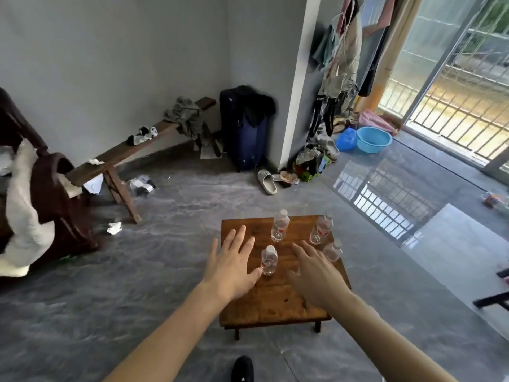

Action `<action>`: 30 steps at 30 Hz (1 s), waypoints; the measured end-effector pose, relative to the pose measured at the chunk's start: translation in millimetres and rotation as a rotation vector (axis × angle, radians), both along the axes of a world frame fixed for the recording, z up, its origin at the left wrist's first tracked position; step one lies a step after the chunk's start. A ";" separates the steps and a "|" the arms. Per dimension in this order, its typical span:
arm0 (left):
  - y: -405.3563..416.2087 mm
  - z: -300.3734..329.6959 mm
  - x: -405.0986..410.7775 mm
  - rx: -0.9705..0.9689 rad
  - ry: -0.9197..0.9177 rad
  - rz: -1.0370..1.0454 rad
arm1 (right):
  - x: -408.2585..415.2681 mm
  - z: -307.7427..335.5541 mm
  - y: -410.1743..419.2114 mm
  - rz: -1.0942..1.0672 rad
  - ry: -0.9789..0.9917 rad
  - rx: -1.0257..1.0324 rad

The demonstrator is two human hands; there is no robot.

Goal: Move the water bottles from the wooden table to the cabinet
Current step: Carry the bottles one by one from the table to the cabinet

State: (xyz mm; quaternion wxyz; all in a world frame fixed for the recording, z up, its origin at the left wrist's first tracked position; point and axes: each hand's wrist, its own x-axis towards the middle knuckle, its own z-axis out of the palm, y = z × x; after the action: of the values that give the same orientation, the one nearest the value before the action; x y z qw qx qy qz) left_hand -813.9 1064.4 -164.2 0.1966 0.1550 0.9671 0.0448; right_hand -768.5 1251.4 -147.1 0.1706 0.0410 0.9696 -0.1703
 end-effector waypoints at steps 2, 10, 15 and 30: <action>4.6 -11.3 -31.1 0.006 -0.019 -0.028 | -22.9 -14.3 2.7 -0.030 -0.021 -0.011; 26.9 -78.0 -96.8 0.010 -0.112 -0.117 | -74.8 -83.6 7.2 -0.147 -0.091 -0.075; 33.6 -126.9 -113.5 -0.038 -0.180 -0.115 | -82.9 -132.3 -3.5 -0.158 -0.205 -0.117; 59.5 -292.5 -151.7 0.019 -0.289 -0.002 | -124.3 -324.7 10.0 -0.380 -0.444 -0.322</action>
State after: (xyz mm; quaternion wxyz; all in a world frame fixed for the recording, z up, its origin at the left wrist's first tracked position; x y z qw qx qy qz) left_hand -965.6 1123.8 -456.7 0.3323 0.1498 0.9281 0.0757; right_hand -892.8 1261.5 -471.9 0.3474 0.2298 0.8444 -0.3370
